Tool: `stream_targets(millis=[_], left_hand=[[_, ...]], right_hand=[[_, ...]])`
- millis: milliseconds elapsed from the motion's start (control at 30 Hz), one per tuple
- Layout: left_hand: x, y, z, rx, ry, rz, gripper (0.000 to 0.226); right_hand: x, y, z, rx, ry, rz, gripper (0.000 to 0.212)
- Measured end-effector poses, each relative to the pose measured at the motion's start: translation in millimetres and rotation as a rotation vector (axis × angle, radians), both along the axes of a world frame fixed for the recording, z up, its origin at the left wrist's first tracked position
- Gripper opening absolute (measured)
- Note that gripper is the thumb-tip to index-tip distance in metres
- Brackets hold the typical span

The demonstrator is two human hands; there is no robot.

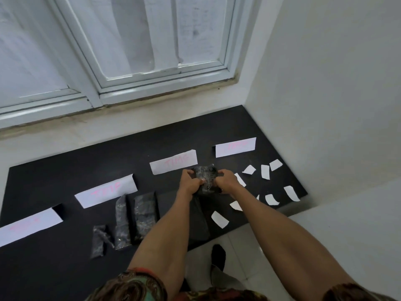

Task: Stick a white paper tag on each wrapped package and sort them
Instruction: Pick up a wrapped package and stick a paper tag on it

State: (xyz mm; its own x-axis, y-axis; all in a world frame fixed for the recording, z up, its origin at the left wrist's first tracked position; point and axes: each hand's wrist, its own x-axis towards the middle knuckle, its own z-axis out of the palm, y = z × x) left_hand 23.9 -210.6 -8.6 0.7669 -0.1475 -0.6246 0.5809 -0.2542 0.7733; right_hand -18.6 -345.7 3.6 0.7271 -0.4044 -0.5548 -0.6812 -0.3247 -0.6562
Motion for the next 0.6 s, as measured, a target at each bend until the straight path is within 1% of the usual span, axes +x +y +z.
stream_targets(millis=[100, 167, 300, 467, 600], left_hand=[[10, -15, -8, -0.012, 0.001, 0.041, 0.052], [17, -22, -14, -0.015, 0.021, 0.065, 0.054], [27, -30, -22, -0.02, 0.047, 0.118, 0.054], [34, -36, -28, -0.06, 0.074, 0.167, 0.053], [38, -37, -24, -0.092, 0.074, 0.193, 0.045]], right_hand=[[11, -26, -13, -0.037, 0.038, 0.053, 0.041], [16, -42, -22, -0.126, 0.068, 0.101, 0.044], [23, -64, -37, -0.305, 0.111, 0.232, 0.029], [31, -68, -55, -0.375, 0.145, 0.401, 0.022], [31, -66, -63, -0.429, 0.176, 0.434, 0.023]])
